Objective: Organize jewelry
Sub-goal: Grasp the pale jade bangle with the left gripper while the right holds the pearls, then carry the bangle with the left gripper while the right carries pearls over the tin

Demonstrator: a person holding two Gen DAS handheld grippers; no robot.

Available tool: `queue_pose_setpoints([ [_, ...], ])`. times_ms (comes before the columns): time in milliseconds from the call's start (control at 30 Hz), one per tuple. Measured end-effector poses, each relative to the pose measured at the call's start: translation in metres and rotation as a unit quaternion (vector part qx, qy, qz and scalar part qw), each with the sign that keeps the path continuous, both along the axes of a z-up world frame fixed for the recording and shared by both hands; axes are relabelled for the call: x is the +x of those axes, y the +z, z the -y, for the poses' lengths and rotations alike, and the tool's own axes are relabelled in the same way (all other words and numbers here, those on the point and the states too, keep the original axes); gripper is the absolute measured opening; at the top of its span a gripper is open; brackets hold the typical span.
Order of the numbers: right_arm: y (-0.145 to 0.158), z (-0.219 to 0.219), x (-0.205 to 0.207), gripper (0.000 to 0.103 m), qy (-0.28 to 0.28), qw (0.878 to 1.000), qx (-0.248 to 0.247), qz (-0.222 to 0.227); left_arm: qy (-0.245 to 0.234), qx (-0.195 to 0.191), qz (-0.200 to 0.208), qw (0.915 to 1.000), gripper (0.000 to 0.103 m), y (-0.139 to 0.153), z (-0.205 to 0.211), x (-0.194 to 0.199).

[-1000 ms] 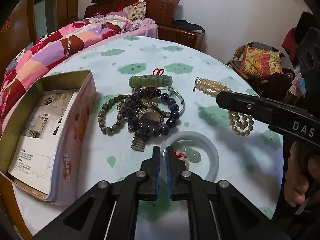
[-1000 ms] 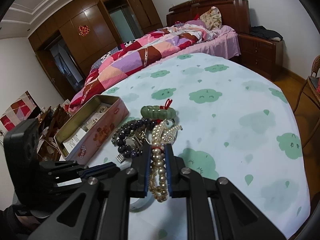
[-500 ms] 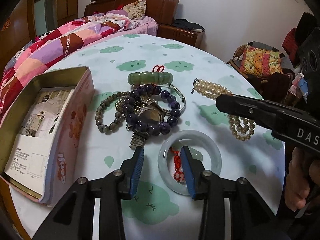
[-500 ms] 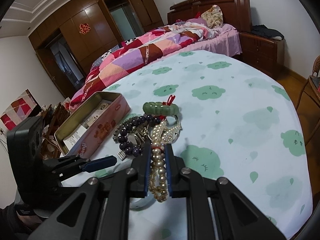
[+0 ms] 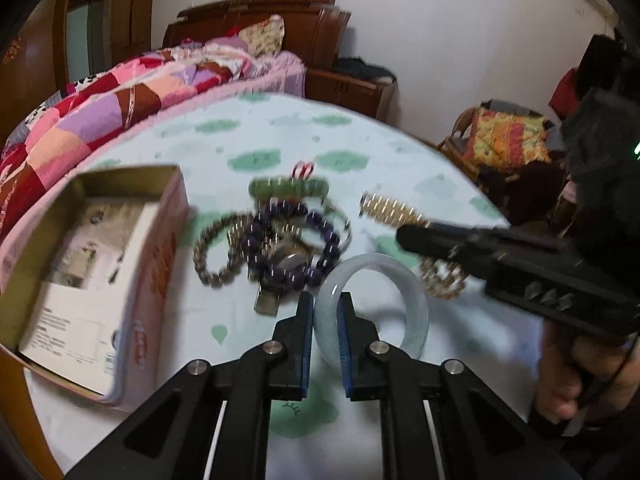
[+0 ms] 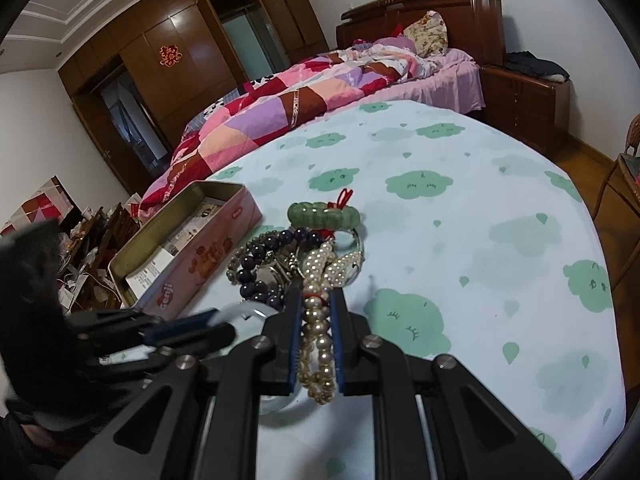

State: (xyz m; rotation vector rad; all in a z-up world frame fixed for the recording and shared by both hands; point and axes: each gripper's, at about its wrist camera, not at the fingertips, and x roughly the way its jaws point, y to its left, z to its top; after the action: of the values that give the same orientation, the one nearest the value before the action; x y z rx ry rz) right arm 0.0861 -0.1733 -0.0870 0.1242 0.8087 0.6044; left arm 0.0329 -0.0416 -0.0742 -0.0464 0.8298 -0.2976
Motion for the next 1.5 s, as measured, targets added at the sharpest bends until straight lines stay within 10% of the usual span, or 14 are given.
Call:
queue_pose_setpoints([
  [867,0.078,-0.078,0.023,0.016,0.115,0.99,-0.002,0.081,0.144,0.04,0.078,0.9857,0.011,0.062,-0.128,0.025],
  [1500,0.044,-0.167,0.06,0.016,0.17,0.982,-0.037,0.07,0.181,0.054,0.035,0.9814,0.011,0.034,-0.175,0.075],
])
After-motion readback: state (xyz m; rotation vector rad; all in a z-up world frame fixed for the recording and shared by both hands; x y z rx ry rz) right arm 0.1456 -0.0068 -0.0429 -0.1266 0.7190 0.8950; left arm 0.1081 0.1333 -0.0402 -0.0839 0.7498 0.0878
